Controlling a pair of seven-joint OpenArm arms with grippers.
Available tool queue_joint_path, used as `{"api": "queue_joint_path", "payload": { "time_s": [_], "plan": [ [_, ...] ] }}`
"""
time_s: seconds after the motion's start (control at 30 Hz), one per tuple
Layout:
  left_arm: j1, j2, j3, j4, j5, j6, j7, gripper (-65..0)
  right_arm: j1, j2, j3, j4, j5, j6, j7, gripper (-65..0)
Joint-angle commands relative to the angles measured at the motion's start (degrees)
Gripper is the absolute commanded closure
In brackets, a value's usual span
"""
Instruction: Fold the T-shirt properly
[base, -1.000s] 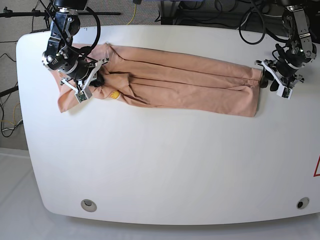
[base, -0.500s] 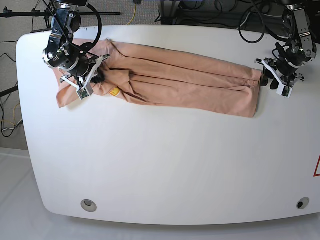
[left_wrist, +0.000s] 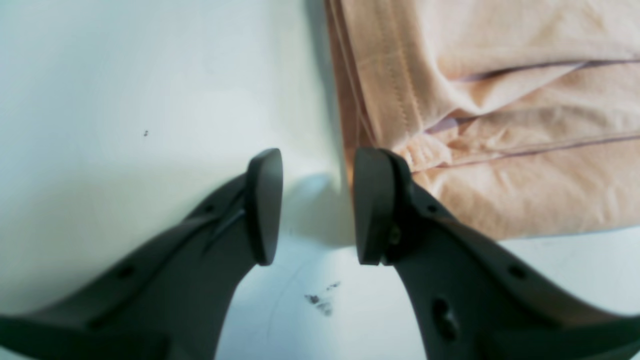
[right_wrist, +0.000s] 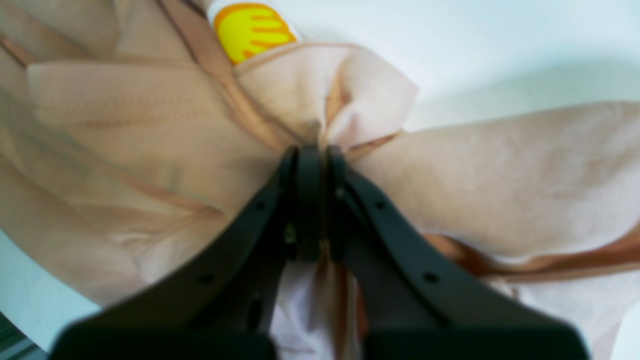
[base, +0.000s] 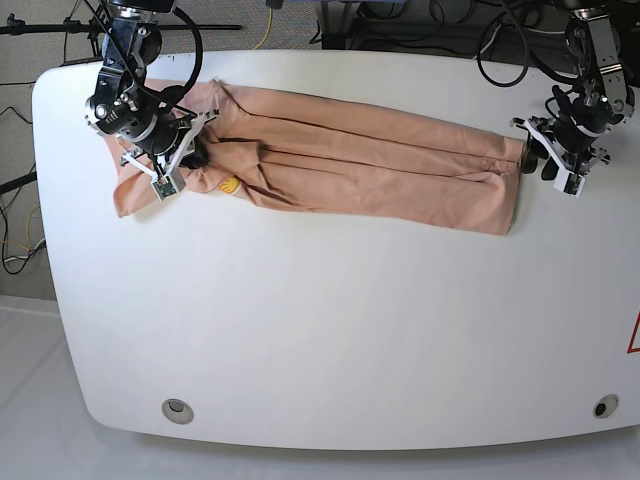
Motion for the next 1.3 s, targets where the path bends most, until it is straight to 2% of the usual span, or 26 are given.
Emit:
{"api": "queue_joint_path", "payload": {
  "time_s": [0.0,0.87,1.27],
  "plan": [
    [-0.3,-0.9,-0.1,0.4,-0.6,0.0,-1.0,-21.9,0.4,0.5,0.1,1.2,0.5,-0.1,0.7,-0.5],
    [0.3,-0.6,0.1,0.5,-0.1,-0.3,-0.5,-21.7,0.4,0.3,0.3,1.1,0.0,-0.1,-0.1,-0.2],
    [1.0,-0.3,-1.4,4.5,-0.7,-0.6,0.1,-21.6,0.5,0.5,0.2,0.7,0.1,-0.1,0.3,-0.5]
  ]
}}
